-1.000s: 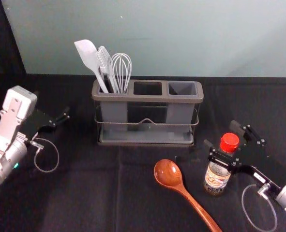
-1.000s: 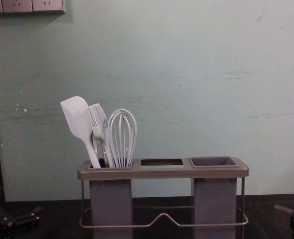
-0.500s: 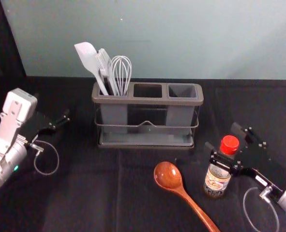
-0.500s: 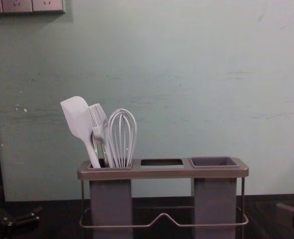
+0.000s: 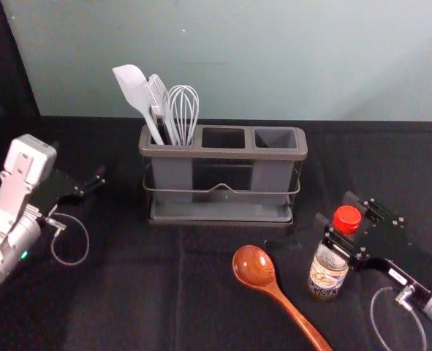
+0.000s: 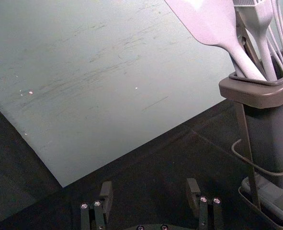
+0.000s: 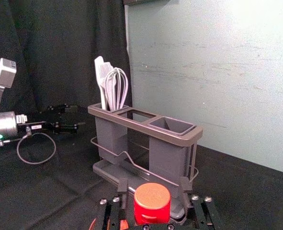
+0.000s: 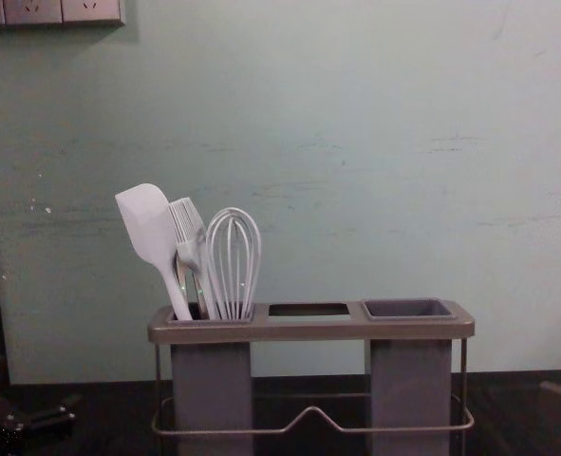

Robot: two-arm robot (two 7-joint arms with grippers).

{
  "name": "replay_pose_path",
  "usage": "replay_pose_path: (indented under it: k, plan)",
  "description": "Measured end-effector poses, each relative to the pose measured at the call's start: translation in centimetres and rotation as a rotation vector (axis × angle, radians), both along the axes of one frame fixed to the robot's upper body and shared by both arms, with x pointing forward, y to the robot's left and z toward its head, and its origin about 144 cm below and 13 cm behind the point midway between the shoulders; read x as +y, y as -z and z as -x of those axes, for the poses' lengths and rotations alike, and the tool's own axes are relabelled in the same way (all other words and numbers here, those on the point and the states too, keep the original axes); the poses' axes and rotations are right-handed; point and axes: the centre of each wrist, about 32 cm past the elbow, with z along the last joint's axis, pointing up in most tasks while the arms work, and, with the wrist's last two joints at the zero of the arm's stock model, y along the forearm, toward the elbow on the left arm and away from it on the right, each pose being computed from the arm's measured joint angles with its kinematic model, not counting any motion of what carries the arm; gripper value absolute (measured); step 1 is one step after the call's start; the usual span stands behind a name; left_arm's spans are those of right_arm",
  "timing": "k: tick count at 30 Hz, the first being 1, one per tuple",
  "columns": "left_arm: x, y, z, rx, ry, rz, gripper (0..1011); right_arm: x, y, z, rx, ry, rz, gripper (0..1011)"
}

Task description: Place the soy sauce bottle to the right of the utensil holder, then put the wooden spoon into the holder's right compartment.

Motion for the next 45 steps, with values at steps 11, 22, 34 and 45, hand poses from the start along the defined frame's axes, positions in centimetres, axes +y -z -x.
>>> replay_pose_path:
  k: [11,22,34,45]
  plan:
    - [0.0,0.0,0.0,0.000,0.000,0.000,1005,0.0,-0.1,0.1,0.007,0.000,-0.001,380]
    - [0.0,0.0,0.0,0.000,0.000,0.000,1005,-0.6,-1.8,-0.7,-0.041,0.019,0.017,380]
    - [0.0,0.0,0.0,0.000,0.000,0.000,1005,-1.7,-3.5,-4.5,-0.086,0.038,0.057,380]
    - [0.0,0.0,0.0,0.000,0.000,0.000,1005,-1.8,-2.5,-8.5,-0.082,0.061,0.032,380]
